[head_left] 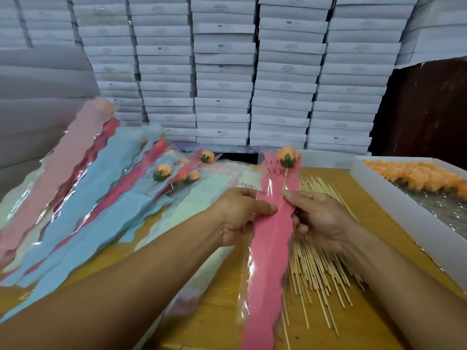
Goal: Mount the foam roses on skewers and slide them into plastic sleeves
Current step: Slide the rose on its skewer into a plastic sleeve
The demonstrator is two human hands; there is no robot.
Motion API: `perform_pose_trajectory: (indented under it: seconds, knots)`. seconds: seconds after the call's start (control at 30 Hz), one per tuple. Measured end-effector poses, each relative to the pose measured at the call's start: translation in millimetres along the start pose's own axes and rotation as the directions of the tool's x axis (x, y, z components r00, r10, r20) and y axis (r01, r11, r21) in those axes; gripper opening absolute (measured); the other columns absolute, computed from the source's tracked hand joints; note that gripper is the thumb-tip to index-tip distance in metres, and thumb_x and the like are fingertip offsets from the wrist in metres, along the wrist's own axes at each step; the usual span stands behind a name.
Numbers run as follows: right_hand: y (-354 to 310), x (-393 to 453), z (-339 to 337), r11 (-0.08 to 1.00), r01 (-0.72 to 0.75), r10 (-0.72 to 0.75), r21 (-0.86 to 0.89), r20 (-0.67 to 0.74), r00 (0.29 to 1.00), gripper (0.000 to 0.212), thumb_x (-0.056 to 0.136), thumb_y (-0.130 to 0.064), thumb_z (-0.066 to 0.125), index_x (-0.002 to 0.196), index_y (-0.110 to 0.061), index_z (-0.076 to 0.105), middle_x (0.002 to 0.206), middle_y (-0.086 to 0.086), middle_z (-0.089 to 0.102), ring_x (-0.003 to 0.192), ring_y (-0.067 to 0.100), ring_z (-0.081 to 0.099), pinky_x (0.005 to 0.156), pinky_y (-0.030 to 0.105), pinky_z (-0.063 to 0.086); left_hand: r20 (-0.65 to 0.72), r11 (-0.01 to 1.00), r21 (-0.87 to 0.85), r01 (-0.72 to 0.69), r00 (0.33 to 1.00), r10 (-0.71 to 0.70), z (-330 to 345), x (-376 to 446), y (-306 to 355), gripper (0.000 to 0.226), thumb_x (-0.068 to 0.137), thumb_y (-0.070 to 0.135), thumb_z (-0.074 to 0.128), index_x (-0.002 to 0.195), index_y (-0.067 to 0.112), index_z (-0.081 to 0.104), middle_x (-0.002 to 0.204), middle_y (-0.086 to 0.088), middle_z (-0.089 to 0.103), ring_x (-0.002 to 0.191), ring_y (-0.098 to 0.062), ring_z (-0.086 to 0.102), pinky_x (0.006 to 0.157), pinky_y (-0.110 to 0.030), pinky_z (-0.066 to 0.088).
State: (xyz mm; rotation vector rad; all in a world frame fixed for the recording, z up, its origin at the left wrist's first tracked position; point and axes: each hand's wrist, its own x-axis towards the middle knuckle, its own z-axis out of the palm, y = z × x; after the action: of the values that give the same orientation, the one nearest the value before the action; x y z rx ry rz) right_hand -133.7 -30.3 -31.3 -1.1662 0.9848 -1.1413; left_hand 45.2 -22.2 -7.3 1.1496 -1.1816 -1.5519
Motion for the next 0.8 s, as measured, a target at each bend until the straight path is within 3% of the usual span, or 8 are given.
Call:
perform_pose_trajectory:
  seconds: [0.1,0.2,0.33,0.43,0.53,0.63,0.73,0.8]
  knots:
    - [-0.1,1.4,-1.4,0.999,-0.031,0.032,-0.009,0.030,0.999,0.042,0.089,-0.050,0.062,0.092,-0.010,0.076,0.074,0.008,0.069,0.052,0.013,0.054,0.037,0.021,0.037,-0.032,0.995,0.048,-0.087,0.996,0.089,-12.9,-3.1,11.0,0.024,0.083,-0.011,0.069,0.098,0.005,0.062,0.089,-0.016,0.070,0.069,-0.025,0.069,0.059,-0.032,0.062]
    - [-0.6,3.1,-6.1,0.996,-0.071,0.073,-0.046,0.045,0.996,0.054,0.100,-0.055,0.046,0.103,-0.013,0.080,0.085,0.012,0.074,0.054,0.014,0.057,0.039,0.023,0.038,-0.090,0.974,0.144,-0.174,0.978,0.188,-42.1,-5.1,31.5,0.025,0.085,-0.011,0.067,0.104,0.005,0.062,0.090,-0.015,0.071,0.071,-0.027,0.070,0.060,-0.035,0.062]
    - [-0.9,2.4,-8.8,0.994,-0.086,0.090,-0.071,0.061,0.994,0.055,0.101,-0.057,0.043,0.101,-0.017,0.081,0.090,0.014,0.075,0.056,0.015,0.060,0.040,0.023,0.039,-0.268,0.872,0.415,-0.260,0.881,0.390,-100.9,-0.9,61.2,0.029,0.088,-0.012,0.063,0.086,0.017,0.061,0.081,-0.010,0.062,0.060,-0.020,0.060,0.055,-0.026,0.053]
    - [-0.5,2.2,-9.0,0.992,-0.097,0.102,-0.085,0.055,0.993,0.057,0.101,-0.058,0.040,0.101,-0.017,0.081,0.093,0.015,0.076,0.056,0.015,0.060,0.041,0.023,0.039,-0.413,0.784,0.592,-0.184,0.767,0.492,-154.0,4.7,80.6,0.031,0.089,-0.010,0.063,0.084,0.021,0.060,0.077,-0.006,0.060,0.048,-0.010,0.055,0.043,-0.017,0.046]
    - [0.1,2.7,-9.3,0.990,-0.101,0.107,-0.103,0.058,0.993,0.059,0.102,-0.057,0.038,0.101,-0.018,0.081,0.094,0.016,0.076,0.057,0.015,0.060,0.041,0.024,0.040,-0.543,0.721,0.692,-0.033,0.634,0.550,-208.6,8.8,95.0,0.027,0.089,-0.008,0.061,0.097,0.017,0.064,0.072,-0.005,0.059,0.042,-0.010,0.053,0.034,-0.014,0.040]
    - [0.8,3.0,-9.5,0.988,-0.101,0.108,-0.117,0.063,0.992,0.059,0.103,-0.056,0.036,0.102,-0.018,0.081,0.095,0.016,0.076,0.058,0.016,0.061,0.042,0.024,0.040,-0.608,0.679,0.730,0.082,0.531,0.590,-252.6,8.6,102.2,0.038,0.088,-0.005,0.059,0.120,0.015,0.059,0.093,-0.018,0.064,0.064,-0.027,0.058,0.048,-0.026,0.047]
    - [1.6,3.4,-9.5,0.987,-0.098,0.107,-0.129,0.066,0.992,0.058,0.103,-0.057,0.036,0.102,-0.019,0.081,0.095,0.016,0.076,0.058,0.016,0.061,0.042,0.024,0.040,-0.608,0.613,0.773,0.162,0.466,0.643,-279.4,2.0,101.5,0.061,0.087,0.007,0.060,0.138,0.033,0.040,0.112,-0.027,0.062,0.085,-0.041,0.062,0.072,-0.045,0.054]
    - [1.8,3.6,-9.7,0.986,-0.096,0.105,-0.135,0.066,0.992,0.057,0.102,-0.057,0.037,0.103,-0.020,0.080,0.095,0.016,0.076,0.059,0.017,0.061,0.042,0.023,0.040,-0.556,0.521,0.826,0.213,0.455,0.696,-287.8,-3.6,96.1,0.066,0.089,0.017,0.062,0.138,0.045,0.029,0.109,-0.029,0.061,0.082,-0.046,0.061,0.072,-0.050,0.055]
